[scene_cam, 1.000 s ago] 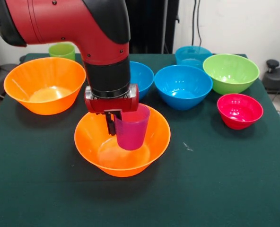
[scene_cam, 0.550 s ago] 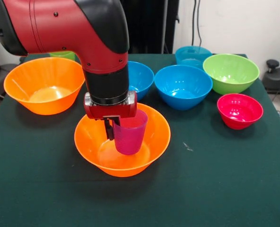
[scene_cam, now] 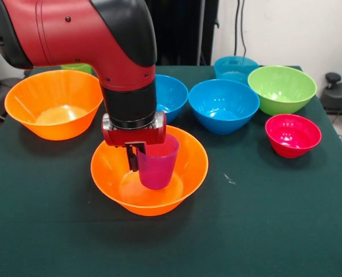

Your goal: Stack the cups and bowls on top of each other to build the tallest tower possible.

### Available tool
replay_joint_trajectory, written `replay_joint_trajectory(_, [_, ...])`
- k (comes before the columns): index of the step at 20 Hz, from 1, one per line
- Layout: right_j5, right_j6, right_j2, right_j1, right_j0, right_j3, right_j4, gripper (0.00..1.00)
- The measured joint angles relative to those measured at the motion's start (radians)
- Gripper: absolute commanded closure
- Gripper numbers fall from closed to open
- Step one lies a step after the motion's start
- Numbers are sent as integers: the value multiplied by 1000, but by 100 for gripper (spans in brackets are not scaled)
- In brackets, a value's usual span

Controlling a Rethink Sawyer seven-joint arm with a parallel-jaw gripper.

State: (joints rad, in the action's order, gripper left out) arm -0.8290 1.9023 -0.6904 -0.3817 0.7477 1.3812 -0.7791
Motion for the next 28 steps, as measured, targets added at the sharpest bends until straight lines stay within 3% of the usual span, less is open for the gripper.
replay_joint_trajectory(16, [0, -92, 0, 0, 26, -1, -6, 100])
replay_joint_trajectory(28, [0, -102, 0, 22, 25, -4, -9, 100])
